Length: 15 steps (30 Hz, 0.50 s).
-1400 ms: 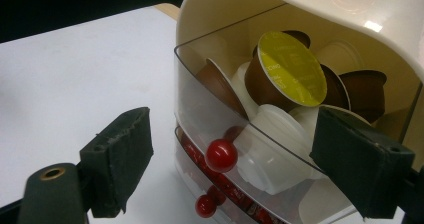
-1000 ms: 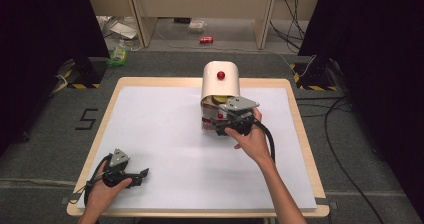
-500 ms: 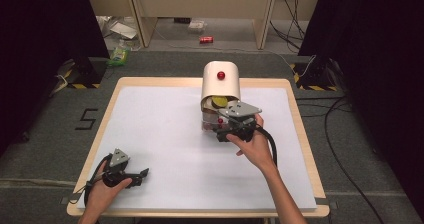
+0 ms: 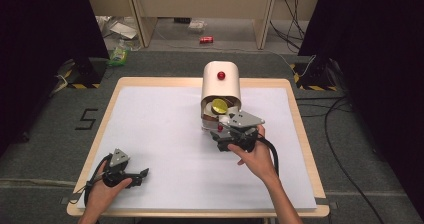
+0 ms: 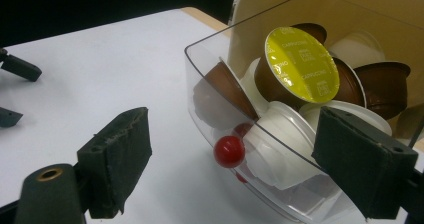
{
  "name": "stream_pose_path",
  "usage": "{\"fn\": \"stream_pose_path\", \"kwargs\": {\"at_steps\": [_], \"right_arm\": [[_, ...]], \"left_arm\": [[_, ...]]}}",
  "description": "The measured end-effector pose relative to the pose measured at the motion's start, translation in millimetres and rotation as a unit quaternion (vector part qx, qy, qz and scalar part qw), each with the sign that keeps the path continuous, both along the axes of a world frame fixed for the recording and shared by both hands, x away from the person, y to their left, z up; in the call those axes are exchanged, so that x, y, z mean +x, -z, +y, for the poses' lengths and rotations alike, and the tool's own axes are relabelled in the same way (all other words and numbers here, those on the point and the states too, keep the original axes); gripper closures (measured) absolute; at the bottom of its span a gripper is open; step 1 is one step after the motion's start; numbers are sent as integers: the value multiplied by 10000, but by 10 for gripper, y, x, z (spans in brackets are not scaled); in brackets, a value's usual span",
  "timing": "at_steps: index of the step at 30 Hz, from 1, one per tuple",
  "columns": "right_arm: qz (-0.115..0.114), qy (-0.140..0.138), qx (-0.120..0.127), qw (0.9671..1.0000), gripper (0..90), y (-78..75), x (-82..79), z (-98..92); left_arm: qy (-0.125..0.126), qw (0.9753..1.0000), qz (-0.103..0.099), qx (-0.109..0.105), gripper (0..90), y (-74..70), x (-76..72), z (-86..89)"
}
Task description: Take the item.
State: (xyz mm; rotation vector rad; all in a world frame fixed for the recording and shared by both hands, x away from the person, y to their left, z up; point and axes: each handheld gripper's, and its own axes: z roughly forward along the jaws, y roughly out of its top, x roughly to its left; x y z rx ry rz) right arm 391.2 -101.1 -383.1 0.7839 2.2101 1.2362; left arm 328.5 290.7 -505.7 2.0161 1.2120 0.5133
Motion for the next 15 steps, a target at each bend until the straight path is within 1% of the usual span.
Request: {"fn": "stream_pose_path", "kwargs": {"at_steps": [3,10,14,15], "right_arm": [[6,-24,-34,10000,160,1,-22,0],[48,-90,-8,9999,160,23,-102,-18],[34,-127,-27,9999,160,37,-141,-23],[71,-134,-13,9999,160,39,-158,-25]], "left_arm": [[0,10000,-1,1,87,0,0,0],[1,10000,-1,-1,87,0,0,0],[0,10000,-2,0,87,0,0,0],[1,10000,-1,0,87,0,-1,0]]}}
